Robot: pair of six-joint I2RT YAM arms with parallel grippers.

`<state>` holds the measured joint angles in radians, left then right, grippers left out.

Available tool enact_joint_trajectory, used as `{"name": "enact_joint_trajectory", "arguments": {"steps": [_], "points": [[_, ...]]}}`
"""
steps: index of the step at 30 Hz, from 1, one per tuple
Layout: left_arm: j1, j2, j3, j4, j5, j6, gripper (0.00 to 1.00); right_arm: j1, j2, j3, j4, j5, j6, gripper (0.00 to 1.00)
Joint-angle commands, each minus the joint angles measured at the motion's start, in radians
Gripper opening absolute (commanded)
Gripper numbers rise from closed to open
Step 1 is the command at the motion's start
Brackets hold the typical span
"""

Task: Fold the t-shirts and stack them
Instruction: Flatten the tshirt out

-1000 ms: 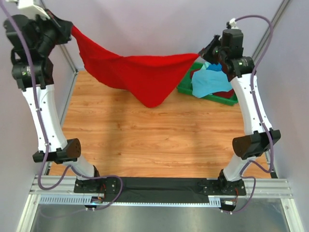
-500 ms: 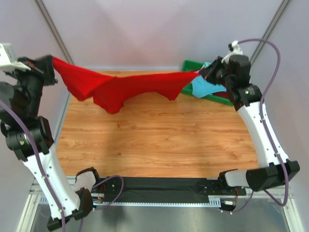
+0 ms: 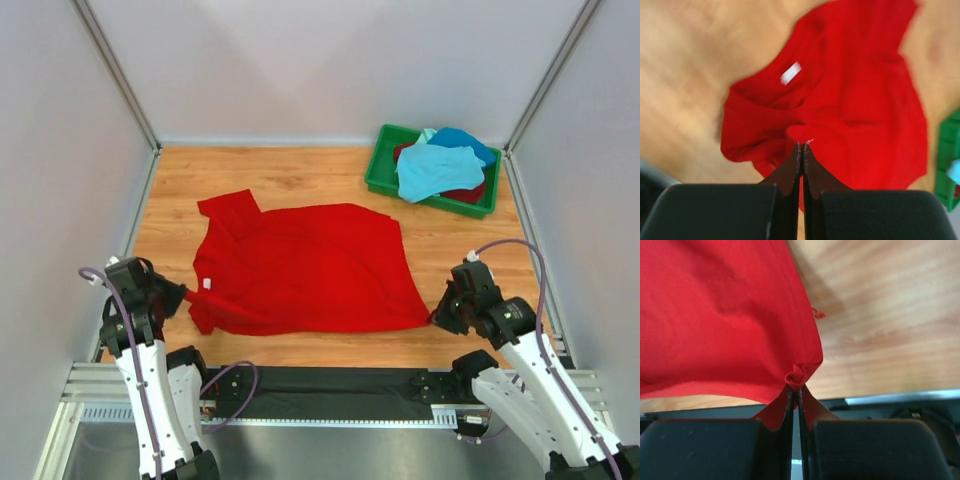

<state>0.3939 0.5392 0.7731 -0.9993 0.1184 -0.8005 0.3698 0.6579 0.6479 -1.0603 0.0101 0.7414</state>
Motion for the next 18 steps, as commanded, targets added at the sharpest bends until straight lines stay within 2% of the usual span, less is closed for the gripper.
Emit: {"name": "enact_joint_trajectory", "arguments": {"steps": [1, 5, 9, 14, 15, 16, 17, 18], "points": [[0.003, -0.024, -0.046, -0.113, -0.065, -0.094, 0.00, 0.027, -0.026, -0.007, -0.096, 0.063, 0.125, 0.05], [-0.015, 0.016, -0.014, -0.147, -0.141, -0.042, 0.00, 0.027, 0.095, 0.018, -0.075, 0.053, 0.122, 0.06], [-0.053, 0.060, 0.000, -0.188, -0.195, -0.040, 0.00, 0.027, 0.178, -0.013, -0.017, 0.007, 0.200, 0.07], [-0.076, 0.116, -0.018, -0.248, -0.249, -0.114, 0.02, 0.029, 0.224, -0.025, -0.033, -0.019, 0.228, 0.10], [-0.075, 0.134, -0.003, -0.258, -0.263, -0.130, 0.14, 0.029, 0.226, -0.028, -0.030, -0.018, 0.233, 0.14], [-0.075, 0.142, 0.006, -0.263, -0.281, -0.131, 0.23, 0.029, 0.236, -0.028, -0.023, -0.036, 0.217, 0.27], [-0.076, 0.153, 0.027, -0.283, -0.293, -0.134, 0.40, 0.031, 0.249, -0.021, -0.029, -0.038, 0.211, 0.33], [-0.076, 0.175, 0.041, -0.297, -0.318, -0.134, 0.47, 0.027, 0.264, -0.008, -0.030, -0.038, 0.198, 0.44]]}}
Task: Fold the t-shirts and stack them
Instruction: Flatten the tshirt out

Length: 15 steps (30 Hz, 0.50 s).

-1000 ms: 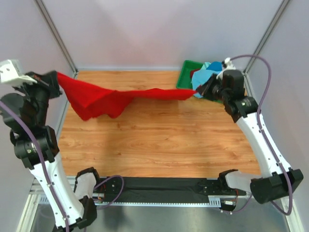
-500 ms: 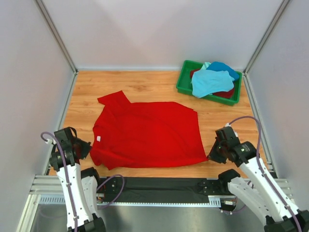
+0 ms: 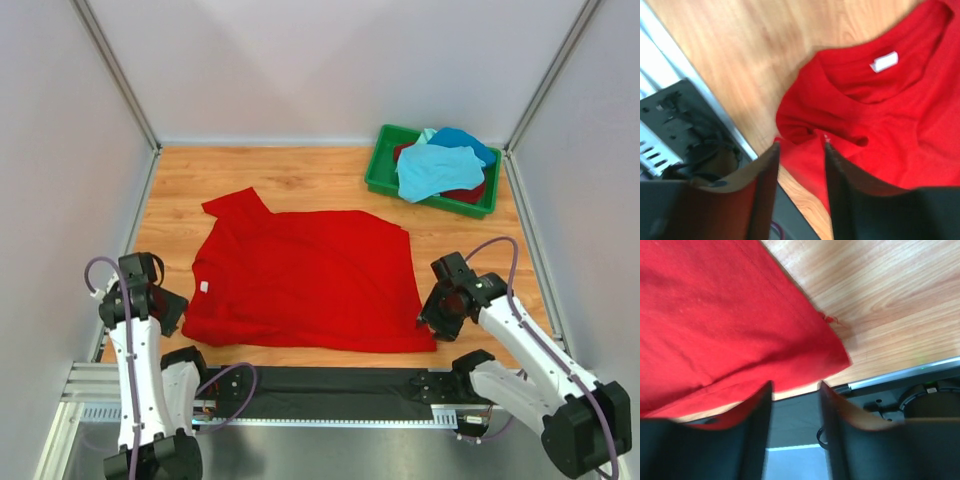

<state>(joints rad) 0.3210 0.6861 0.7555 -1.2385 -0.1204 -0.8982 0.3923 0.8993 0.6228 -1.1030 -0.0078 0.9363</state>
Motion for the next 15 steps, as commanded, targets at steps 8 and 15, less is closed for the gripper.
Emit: {"name": "enact_joint_trajectory", "arguments": {"steps": [8, 15], "points": [[-0.048, 0.168, 0.264, 0.034, -0.079, 0.160, 0.50, 0.013, 0.304, 0.391, 0.080, 0.115, -0.338, 0.68], [-0.196, 0.430, 0.229, 0.477, 0.228, 0.248, 0.40, 0.036, 0.677, 0.657, 0.278, 0.072, -0.444, 0.69]]}}
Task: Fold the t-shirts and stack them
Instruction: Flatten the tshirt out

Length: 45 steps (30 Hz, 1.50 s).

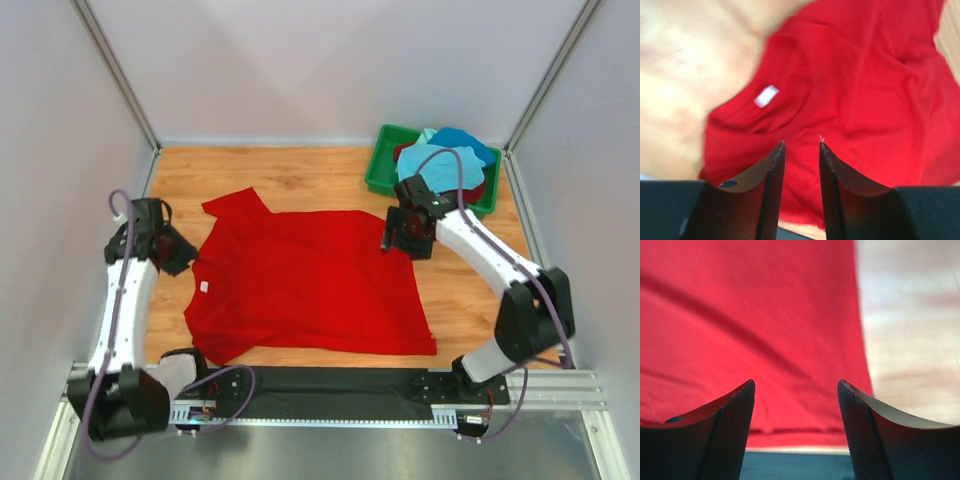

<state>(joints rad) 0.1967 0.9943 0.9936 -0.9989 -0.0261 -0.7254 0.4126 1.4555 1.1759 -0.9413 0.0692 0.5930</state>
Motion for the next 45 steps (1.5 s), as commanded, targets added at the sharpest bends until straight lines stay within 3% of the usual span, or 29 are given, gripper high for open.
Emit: {"name": "enact_joint_trajectory", "arguments": {"steps": [1, 4, 8, 11, 14, 18, 22, 24, 31, 35, 38, 40, 43, 45], "points": [[-0.104, 0.169, 0.005, 0.281, 0.120, 0.083, 0.40, 0.018, 0.159, 0.141, 0.127, -0.003, -0.107, 0.68], [-0.183, 0.369, 0.077, 0.322, 0.100, 0.103, 0.35, 0.041, 0.307, 0.266, 0.148, 0.001, -0.143, 0.68], [-0.189, 0.643, 0.227, 0.323, 0.118, 0.106, 0.33, 0.087, 0.489, 0.407, 0.154, 0.033, -0.183, 0.67], [-0.189, 0.774, 0.365, 0.296, 0.069, 0.152, 0.31, 0.100, 0.572, 0.481, 0.153, 0.040, -0.179, 0.66], [-0.189, 0.805, 0.439, 0.336, 0.069, 0.198, 0.32, 0.100, 0.617, 0.530, 0.138, 0.038, -0.180, 0.66], [-0.186, 0.897, 0.563, 0.401, 0.081, 0.244, 0.32, 0.101, 0.632, 0.553, 0.127, 0.040, -0.174, 0.64], [-0.192, 1.111, 0.793, 0.418, 0.202, 0.273, 0.16, 0.100, 0.614, 0.554, 0.118, 0.035, -0.171, 0.61], [-0.192, 1.170, 0.887, 0.378, 0.184, 0.262, 0.10, 0.100, 0.603, 0.551, 0.108, 0.034, -0.174, 0.61], [-0.237, 1.323, 0.979, 0.341, 0.088, 0.239, 0.09, 0.095, 0.540, 0.475, 0.130, 0.034, -0.154, 0.60], [-0.241, 1.391, 1.010, 0.310, 0.101, 0.204, 0.08, 0.094, 0.533, 0.450, 0.133, 0.034, -0.144, 0.61], [-0.240, 1.466, 1.121, 0.258, 0.118, 0.192, 0.10, 0.089, 0.529, 0.444, 0.137, 0.031, -0.137, 0.61], [-0.235, 1.576, 1.305, 0.220, 0.170, 0.175, 0.13, 0.086, 0.526, 0.450, 0.138, 0.030, -0.134, 0.61], [-0.237, 1.745, 1.564, 0.249, 0.349, 0.127, 0.15, 0.086, 0.523, 0.465, 0.130, 0.029, -0.134, 0.61], [-0.237, 1.774, 1.590, 0.325, 0.399, 0.095, 0.15, 0.083, 0.520, 0.473, 0.110, 0.030, -0.134, 0.61]]}}
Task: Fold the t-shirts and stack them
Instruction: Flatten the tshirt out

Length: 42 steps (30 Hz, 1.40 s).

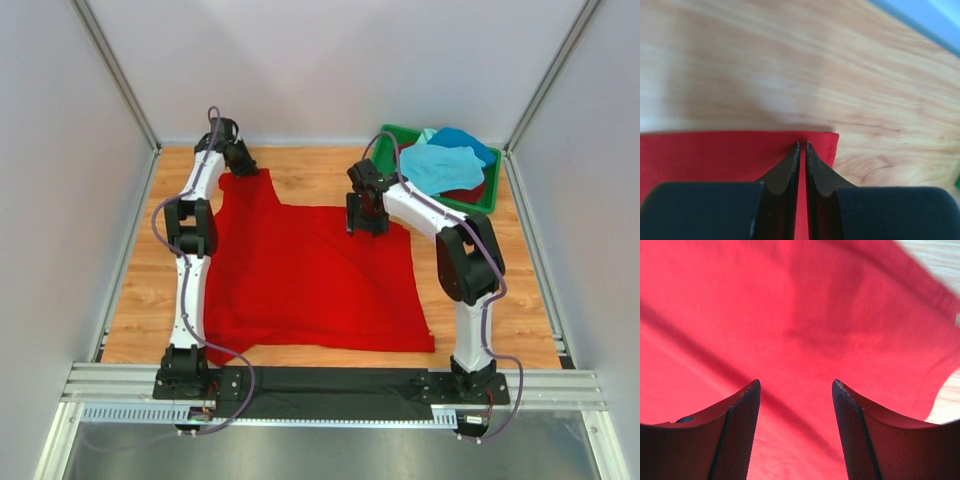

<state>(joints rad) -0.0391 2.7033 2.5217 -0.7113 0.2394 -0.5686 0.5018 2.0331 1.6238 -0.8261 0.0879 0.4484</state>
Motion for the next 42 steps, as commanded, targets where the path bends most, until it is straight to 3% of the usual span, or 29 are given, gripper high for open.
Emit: {"name": "enact_joint_trajectory", "arguments": {"steps": [1, 4, 7, 11, 15, 18, 21, 25, 31, 36, 42], "points": [[-0.007, 0.058, 0.042, 0.114, 0.144, -0.082, 0.15, -0.008, -0.063, 0.028, -0.013, 0.010, 0.012, 0.61], [-0.018, 0.026, 0.032, 0.188, 0.179, -0.054, 0.17, -0.008, -0.089, 0.015, -0.010, 0.003, 0.009, 0.62], [-0.036, -0.081, 0.042, 0.194, 0.160, 0.018, 0.30, -0.009, -0.102, -0.007, -0.008, 0.001, 0.006, 0.62], [-0.039, -0.272, -0.030, 0.093, 0.006, 0.182, 0.48, -0.009, -0.091, -0.005, -0.033, 0.019, -0.008, 0.65], [-0.045, -0.494, -0.205, 0.014, -0.101, 0.298, 0.50, -0.009, -0.021, 0.102, -0.120, 0.052, -0.048, 0.70], [-0.047, -0.552, -0.311, -0.075, -0.127, 0.347, 0.49, -0.014, 0.012, 0.139, -0.143, 0.052, -0.069, 0.72], [-0.048, -0.542, -0.366, -0.080, -0.068, 0.354, 0.39, -0.013, 0.012, 0.143, -0.148, 0.033, -0.070, 0.72], [-0.073, -0.488, -0.396, 0.021, -0.095, 0.276, 0.32, -0.012, -0.037, 0.113, -0.151, 0.018, -0.060, 0.72], [-0.134, -0.392, -0.365, 0.033, -0.359, 0.213, 0.35, -0.016, -0.139, -0.005, -0.117, 0.019, -0.048, 0.72], [-0.150, -0.260, -0.265, -0.126, -0.443, 0.135, 0.36, -0.019, -0.163, -0.073, -0.094, 0.009, -0.031, 0.72], [-0.160, -0.200, -0.264, -0.132, -0.324, 0.079, 0.36, -0.035, -0.172, -0.100, -0.062, 0.007, -0.034, 0.72]]}}
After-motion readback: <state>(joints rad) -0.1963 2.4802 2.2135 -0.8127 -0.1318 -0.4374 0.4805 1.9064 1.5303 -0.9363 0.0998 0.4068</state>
